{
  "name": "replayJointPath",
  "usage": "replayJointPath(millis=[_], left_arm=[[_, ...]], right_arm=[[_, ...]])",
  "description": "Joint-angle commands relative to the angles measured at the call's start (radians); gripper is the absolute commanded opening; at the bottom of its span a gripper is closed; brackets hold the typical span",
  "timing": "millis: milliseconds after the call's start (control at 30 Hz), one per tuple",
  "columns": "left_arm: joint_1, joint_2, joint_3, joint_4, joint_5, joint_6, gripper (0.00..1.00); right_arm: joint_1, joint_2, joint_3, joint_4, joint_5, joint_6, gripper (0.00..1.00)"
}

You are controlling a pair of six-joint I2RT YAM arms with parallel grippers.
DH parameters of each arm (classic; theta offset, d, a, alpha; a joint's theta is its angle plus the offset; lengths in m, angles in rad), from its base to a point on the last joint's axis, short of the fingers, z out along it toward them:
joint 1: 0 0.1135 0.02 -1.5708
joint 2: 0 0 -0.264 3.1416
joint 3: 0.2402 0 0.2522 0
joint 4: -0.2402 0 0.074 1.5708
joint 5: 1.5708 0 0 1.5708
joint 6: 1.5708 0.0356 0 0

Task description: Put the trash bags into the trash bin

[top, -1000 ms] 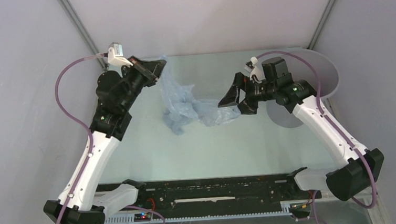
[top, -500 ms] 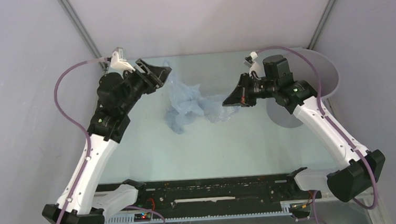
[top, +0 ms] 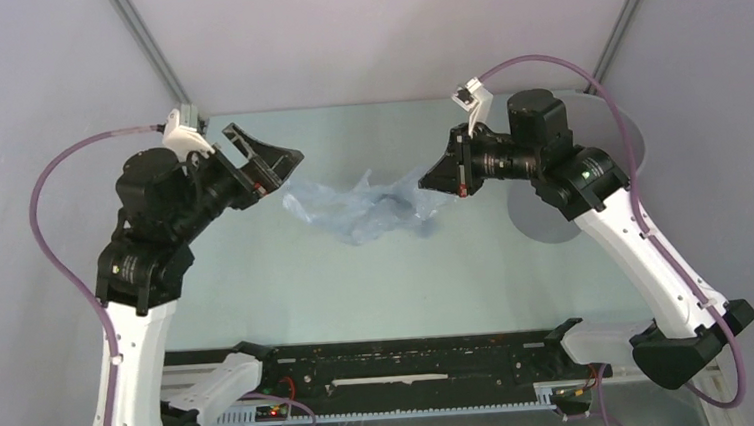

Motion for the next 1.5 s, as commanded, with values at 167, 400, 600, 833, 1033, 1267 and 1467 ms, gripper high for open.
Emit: replayJointPath(millis=[167, 400, 600, 833, 1033, 1267, 1467], left_arm=[[0.008, 0.005, 0.014, -0.252, 0.084, -0.044, 1.0], [0.004, 0.015, -0.261, -0.176, 0.244, -0.113, 1.0], [0.004, 0.098, -0.418, -0.024, 0.315, -0.128, 0.97], [0.006, 0.134, -0.493, 0.128, 0.33, -0.168, 0.82], [0.007, 0.19, -0.505, 0.133, 0.334, -0.096, 0.65], [0.007, 0.26, -0.435, -0.048, 0.187, 0.04, 0.86], [0.008, 0.219, -0.533, 0.119, 0.32, 0.018, 0.96]], right_arm=[[0.014, 0.006, 0.046, -0.079, 0.117, -0.116, 0.0], [0.016, 0.011, 0.025, -0.071, 0.088, -0.115, 0.0], [0.016, -0.008, 0.001, -0.08, 0.065, -0.118, 0.0], [0.016, -0.022, -0.032, -0.077, 0.048, -0.093, 0.0], [0.017, -0.037, -0.074, -0.071, 0.033, -0.062, 0.0], [0.016, -0.036, -0.06, -0.08, 0.054, -0.056, 0.0], [0.016, -0.027, -0.057, -0.073, 0.065, -0.033, 0.0]])
